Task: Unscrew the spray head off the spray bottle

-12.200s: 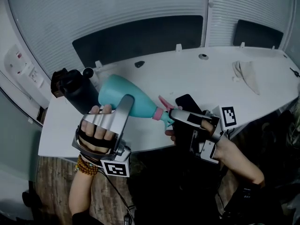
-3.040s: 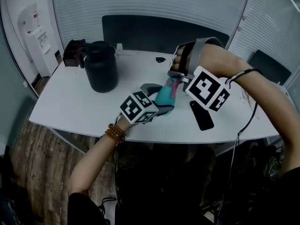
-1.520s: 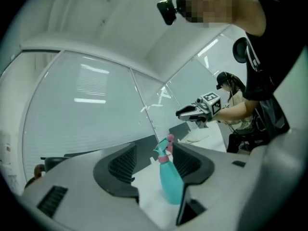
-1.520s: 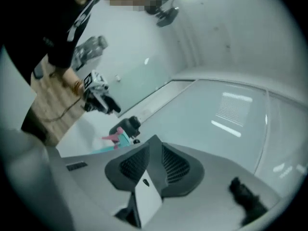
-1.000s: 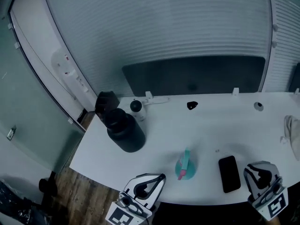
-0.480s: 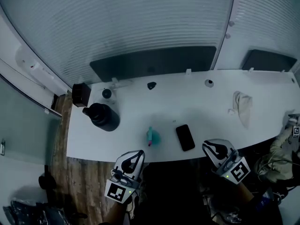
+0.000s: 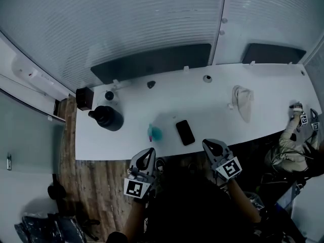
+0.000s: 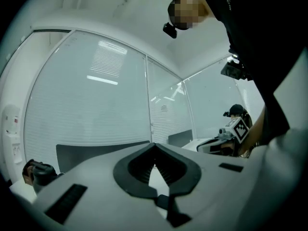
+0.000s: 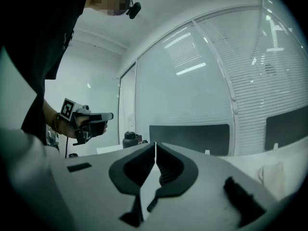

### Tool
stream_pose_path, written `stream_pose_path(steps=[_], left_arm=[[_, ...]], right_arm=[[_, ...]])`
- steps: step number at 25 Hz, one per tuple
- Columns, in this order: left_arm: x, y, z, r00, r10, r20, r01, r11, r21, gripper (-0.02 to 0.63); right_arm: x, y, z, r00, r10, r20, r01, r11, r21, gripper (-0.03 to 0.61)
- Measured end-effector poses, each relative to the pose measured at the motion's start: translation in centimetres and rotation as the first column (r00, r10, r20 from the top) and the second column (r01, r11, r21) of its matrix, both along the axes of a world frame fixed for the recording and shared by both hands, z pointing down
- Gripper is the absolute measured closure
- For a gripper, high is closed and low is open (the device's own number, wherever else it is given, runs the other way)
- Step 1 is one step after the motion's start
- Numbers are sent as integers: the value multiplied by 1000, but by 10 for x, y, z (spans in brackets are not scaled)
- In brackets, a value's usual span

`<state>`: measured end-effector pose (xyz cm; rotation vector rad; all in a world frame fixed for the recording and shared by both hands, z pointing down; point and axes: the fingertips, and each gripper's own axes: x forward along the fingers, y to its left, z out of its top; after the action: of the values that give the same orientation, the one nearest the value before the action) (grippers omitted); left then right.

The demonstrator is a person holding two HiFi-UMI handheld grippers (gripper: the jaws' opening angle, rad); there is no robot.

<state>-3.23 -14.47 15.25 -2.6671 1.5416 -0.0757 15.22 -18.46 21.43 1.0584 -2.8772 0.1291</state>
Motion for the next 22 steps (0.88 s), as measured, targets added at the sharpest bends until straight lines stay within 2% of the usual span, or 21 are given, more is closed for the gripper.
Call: stream_pose_path(steps=[3, 6, 9, 12, 15, 19, 22], left_arm=[[12, -9, -9, 1000, -16, 18, 16, 1000, -9, 609], [20, -12, -13, 999, -21, 27, 22, 999, -30, 609], [23, -13, -6, 999, -23, 29, 24, 999, -48, 609], [16, -18, 2, 999, -32, 15, 33, 998, -57, 609], [-3, -22, 3, 999, -39, 26, 40, 998, -56, 609], [-32, -31, 5, 999, -33, 40, 34, 998, -44, 609], [-56, -39, 6, 999, -22, 38, 24, 999, -43, 609]], right_arm=[[-7, 2, -8, 996, -77, 43, 76, 997, 11, 572], [-23, 3, -28, 982, -186, 37, 184, 981, 54, 572], [-37, -2, -42, 971, -239, 29, 235, 967, 103, 572], [-46, -15, -42, 977, -207, 43, 202, 974, 103, 572], [-56, -26, -31, 987, -153, 53, 151, 987, 53, 575], [-80, -34, -21, 989, -150, -1, 150, 987, 50, 575], [-96, -40, -20, 993, -115, -5, 115, 993, 28, 575]])
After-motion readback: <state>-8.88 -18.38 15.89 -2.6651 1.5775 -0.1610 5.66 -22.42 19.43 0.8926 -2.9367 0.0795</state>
